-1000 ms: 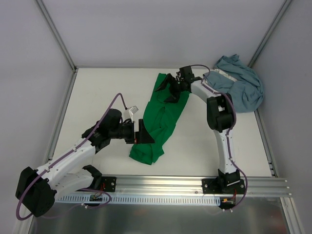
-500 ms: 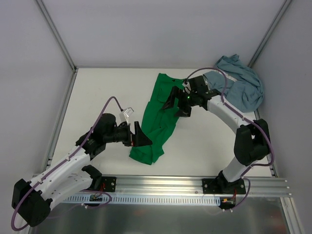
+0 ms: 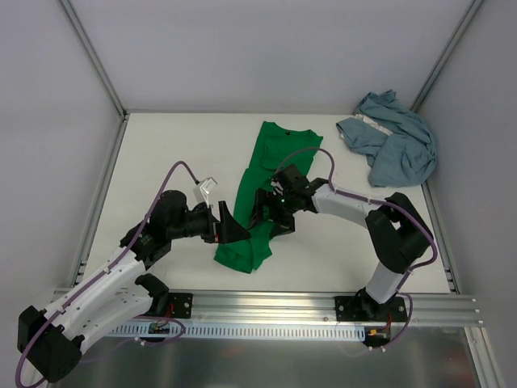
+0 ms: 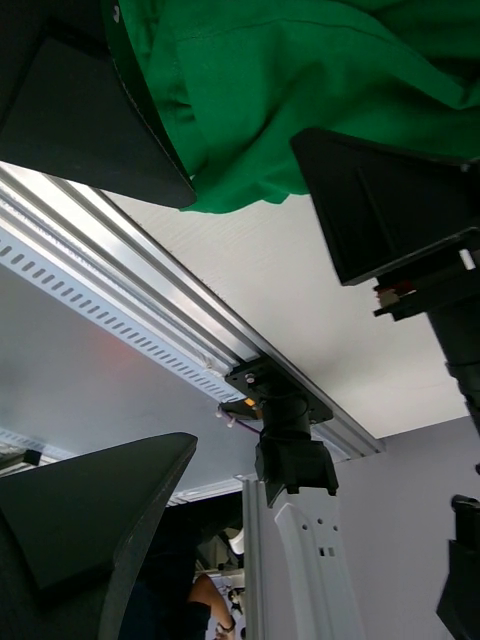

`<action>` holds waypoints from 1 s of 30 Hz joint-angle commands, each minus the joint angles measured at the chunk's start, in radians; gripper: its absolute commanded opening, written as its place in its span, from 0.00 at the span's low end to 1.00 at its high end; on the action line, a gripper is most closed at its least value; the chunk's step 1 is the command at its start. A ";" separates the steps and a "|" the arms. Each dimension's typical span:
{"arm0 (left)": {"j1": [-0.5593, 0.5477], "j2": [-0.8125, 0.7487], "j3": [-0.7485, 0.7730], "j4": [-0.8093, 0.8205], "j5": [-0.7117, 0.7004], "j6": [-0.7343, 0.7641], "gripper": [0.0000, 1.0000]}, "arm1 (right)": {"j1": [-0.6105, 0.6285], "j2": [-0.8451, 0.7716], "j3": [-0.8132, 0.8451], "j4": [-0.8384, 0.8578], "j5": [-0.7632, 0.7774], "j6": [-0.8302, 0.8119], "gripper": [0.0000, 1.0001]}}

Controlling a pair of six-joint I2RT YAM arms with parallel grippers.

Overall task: Fold and stack the t-shirts
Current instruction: Rotate the tshirt 90 degrees

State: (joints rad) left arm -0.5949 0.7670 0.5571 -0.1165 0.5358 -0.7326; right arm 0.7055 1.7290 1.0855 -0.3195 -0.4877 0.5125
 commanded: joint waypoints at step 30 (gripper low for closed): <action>0.000 -0.064 -0.013 -0.038 -0.039 -0.008 0.99 | 0.153 -0.203 0.030 -0.020 0.135 0.100 0.99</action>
State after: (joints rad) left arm -0.5949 0.7395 0.5529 -0.1501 0.5125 -0.7406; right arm 0.8402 1.4647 1.1175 -0.4030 -0.3370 0.5930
